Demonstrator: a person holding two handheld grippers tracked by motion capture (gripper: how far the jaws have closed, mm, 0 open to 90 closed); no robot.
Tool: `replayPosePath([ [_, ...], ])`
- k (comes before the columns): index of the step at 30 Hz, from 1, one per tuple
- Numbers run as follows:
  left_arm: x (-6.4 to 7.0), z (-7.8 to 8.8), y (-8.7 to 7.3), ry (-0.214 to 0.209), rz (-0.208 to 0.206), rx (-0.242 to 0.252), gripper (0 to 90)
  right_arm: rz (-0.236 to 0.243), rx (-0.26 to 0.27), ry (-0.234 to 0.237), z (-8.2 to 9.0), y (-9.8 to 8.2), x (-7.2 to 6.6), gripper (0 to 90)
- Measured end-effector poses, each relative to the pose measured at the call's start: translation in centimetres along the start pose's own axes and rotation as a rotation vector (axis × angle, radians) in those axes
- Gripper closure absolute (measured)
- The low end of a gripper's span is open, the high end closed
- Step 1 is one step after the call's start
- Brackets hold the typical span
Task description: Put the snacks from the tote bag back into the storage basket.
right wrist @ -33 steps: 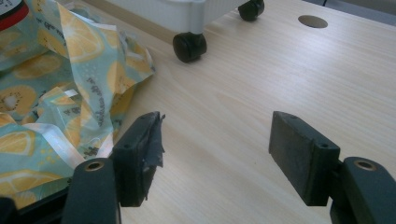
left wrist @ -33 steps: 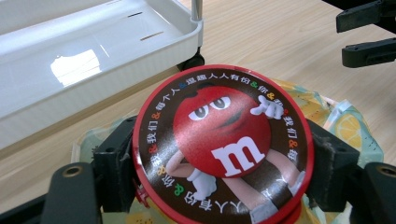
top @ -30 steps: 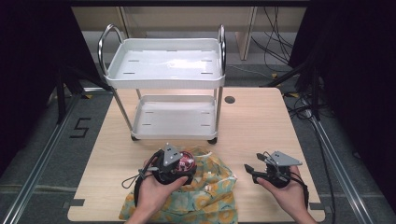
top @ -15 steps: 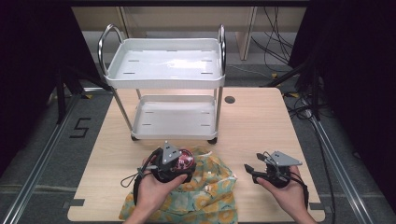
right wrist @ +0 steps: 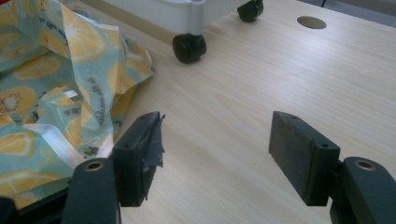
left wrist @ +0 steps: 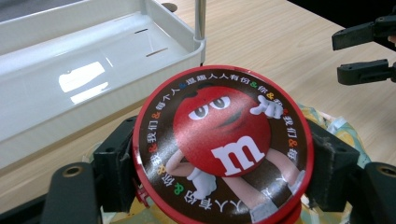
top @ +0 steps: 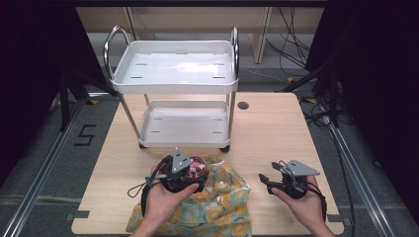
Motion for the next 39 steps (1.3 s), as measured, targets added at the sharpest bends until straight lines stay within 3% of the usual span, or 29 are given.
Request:
replayPosePath([
  [4,0.1,0.0,0.3,-0.003,-0.002,0.007,25.4,0.008,0.004,-0.008,0.0,0.1,0.2,35.4],
  [5,0.1,0.0,0.3,0.0,-0.002,0.006,25.4,-0.017,-0.004,-0.01,0.1,-0.1,0.0,35.4],
  [6,0.1,0.0,0.3,0.0,-0.004,0.004,25.4,-0.001,0.001,-0.012,0.0,0.0,0.1,35.4],
  [7,0.1,0.0,0.3,-0.003,-0.003,0.006,25.4,-0.02,-0.003,-0.008,0.0,-0.1,0.0,35.4],
  [8,-0.1,0.1,0.2,-0.005,-0.024,-0.01,25.4,-0.015,-0.002,-0.008,0.0,-0.1,0.0,35.4],
  [10,0.0,0.0,0.4,0.005,0.001,0.008,25.4,-0.016,0.0,-0.007,0.0,-0.1,0.0,35.4],
  [25,-0.2,-0.2,1.2,0.009,0.008,0.028,25.4,0.013,0.007,-0.002,-0.1,0.0,0.1,35.4],
  [29,-0.4,-0.2,1.3,0.009,0.0,0.02,25.4,0.007,0.005,-0.002,-0.1,0.0,0.1,35.4],
  [31,-0.5,-0.3,1.4,0.014,-0.001,0.021,25.4,-0.02,0.003,-0.01,0.0,-0.1,0.0,35.4],
  [39,-1.1,-0.5,1.6,0.02,0.007,0.029,25.4,-0.024,-0.004,-0.012,0.1,-0.1,0.0,35.4],
])
Point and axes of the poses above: each handheld gripper's, and its own axes: z roughly backward along the jaws, y roughly out of its top, x roughly to its right, the point moved 10 cm from there along -z, roughly forward along the jaws, and after that the axes turned 12 degrees about -z, right-handed, at the moved point
